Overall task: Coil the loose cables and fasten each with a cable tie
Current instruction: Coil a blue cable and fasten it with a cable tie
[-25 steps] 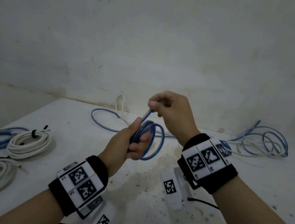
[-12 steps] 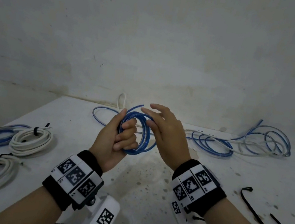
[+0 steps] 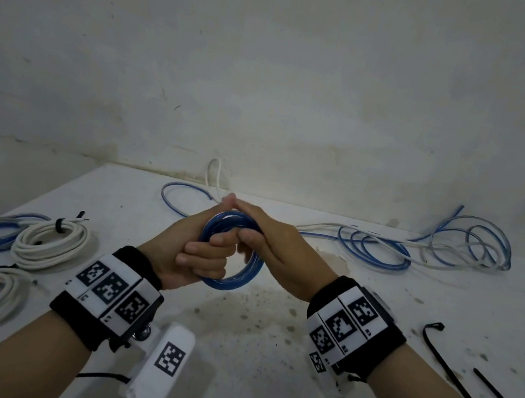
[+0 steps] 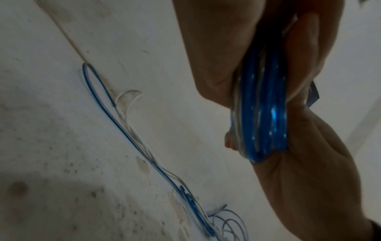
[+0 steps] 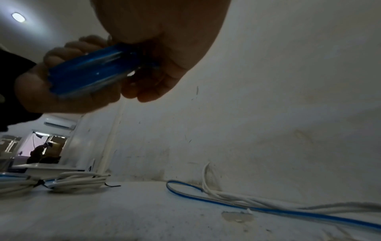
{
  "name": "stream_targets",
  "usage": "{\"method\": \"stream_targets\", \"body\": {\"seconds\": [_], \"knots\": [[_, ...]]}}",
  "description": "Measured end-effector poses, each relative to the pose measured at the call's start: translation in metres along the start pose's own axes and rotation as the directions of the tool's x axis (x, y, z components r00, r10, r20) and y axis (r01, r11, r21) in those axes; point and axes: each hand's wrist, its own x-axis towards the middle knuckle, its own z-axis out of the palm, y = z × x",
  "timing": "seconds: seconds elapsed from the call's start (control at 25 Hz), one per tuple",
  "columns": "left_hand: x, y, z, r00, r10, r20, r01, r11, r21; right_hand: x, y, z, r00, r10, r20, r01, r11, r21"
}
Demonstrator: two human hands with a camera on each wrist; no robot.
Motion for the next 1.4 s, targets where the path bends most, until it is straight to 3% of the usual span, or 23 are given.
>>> {"method": "stream_targets", "body": {"seconds": [0.08,0.2,0.24,0.32,0.36,0.4,0.48,0.52,0.6,0.64,0.68,0.76,0.8,0.88,0.96,1.04,1.12,1.2,1.32,1.36,1.4], "knots": [[0.001,0.001,0.004,0.988,-0.025,-0.155,0.054,0.980,0.192,-0.002,-0.001,0.000,0.997,0.059,0.042,-0.058,0.998,-0.036],[0.008,0.000,0.007,0.923,0.090,-0.374,0.155,0.803,0.575,-0.001,0.008,0.005,0.981,0.166,0.104,-0.118,0.924,-0.364],[0.011,-0.001,0.007,0.903,0.114,-0.413,0.167,0.794,0.585,0.001,0.010,0.007,0.984,0.158,0.083,-0.094,0.856,-0.509],[0.019,-0.006,0.013,0.851,0.155,-0.501,0.115,0.877,0.467,0.006,0.015,0.012,0.995,0.085,-0.049,-0.094,0.688,-0.720],[0.025,-0.009,0.016,0.797,0.210,-0.566,0.064,0.903,0.424,0.007,0.010,0.013,0.992,0.067,-0.107,-0.125,0.665,-0.736],[0.030,-0.012,0.021,0.710,0.293,-0.640,0.016,0.903,0.430,0.011,0.014,0.017,0.978,-0.050,-0.201,-0.120,0.656,-0.745],[0.039,-0.014,0.032,0.539,0.458,-0.707,-0.109,0.870,0.480,0.018,0.009,0.018,0.967,-0.021,-0.254,-0.110,0.865,-0.489],[0.043,-0.013,0.035,0.487,0.502,-0.714,-0.199,0.860,0.469,0.018,0.003,0.017,0.959,0.104,-0.264,-0.166,0.961,-0.223],[0.050,-0.006,0.039,0.439,0.514,-0.737,-0.332,0.855,0.399,0.013,-0.002,0.015,0.892,0.310,-0.328,-0.246,0.943,0.223],[0.053,-0.004,0.040,0.429,0.525,-0.735,-0.351,0.847,0.400,0.011,-0.002,0.012,0.855,0.372,-0.361,-0.263,0.911,0.316],[0.057,-0.003,0.041,0.422,0.560,-0.713,-0.342,0.827,0.447,0.010,-0.001,0.010,0.826,0.399,-0.397,-0.297,0.908,0.295],[0.065,-0.007,0.045,0.411,0.669,-0.620,-0.306,0.741,0.597,0.004,0.003,0.005,0.828,0.353,-0.435,-0.402,0.915,-0.021],[0.069,-0.010,0.048,0.411,0.716,-0.564,-0.283,0.689,0.667,0.001,0.007,0.001,0.831,0.329,-0.449,-0.454,0.867,-0.205],[0.080,-0.018,0.055,0.447,0.758,-0.475,-0.209,0.605,0.769,-0.011,0.015,-0.010,0.815,0.331,-0.475,-0.534,0.747,-0.396],[0.095,-0.028,0.062,0.476,0.733,-0.486,-0.155,0.613,0.775,-0.027,0.020,-0.020,0.814,0.376,-0.442,-0.561,0.709,-0.429],[0.111,-0.040,0.069,0.519,0.663,-0.539,-0.151,0.692,0.706,-0.046,0.023,-0.037,0.836,0.435,-0.335,-0.543,0.747,-0.384],[0.125,-0.051,0.076,0.558,0.639,-0.530,-0.119,0.693,0.711,-0.068,0.025,-0.064,0.812,0.543,-0.217,-0.583,0.734,-0.349],[0.135,-0.060,0.082,0.582,0.661,-0.473,-0.086,0.629,0.773,-0.096,0.035,-0.094,0.705,0.687,-0.174,-0.681,0.588,-0.436],[0.144,-0.070,0.087,0.597,0.689,-0.411,-0.065,0.552,0.831,-0.144,0.059,-0.119,0.454,0.882,-0.129,-0.625,0.212,-0.752],[0.145,-0.072,0.087,0.600,0.693,-0.400,-0.057,0.535,0.843,-0.159,0.070,-0.118,0.402,0.909,-0.111,-0.583,0.160,-0.797],[0.145,-0.073,0.087,0.599,0.701,-0.387,-0.052,0.517,0.855,-0.169,0.081,-0.113,0.387,0.917,-0.099,-0.567,0.152,-0.810]]}}
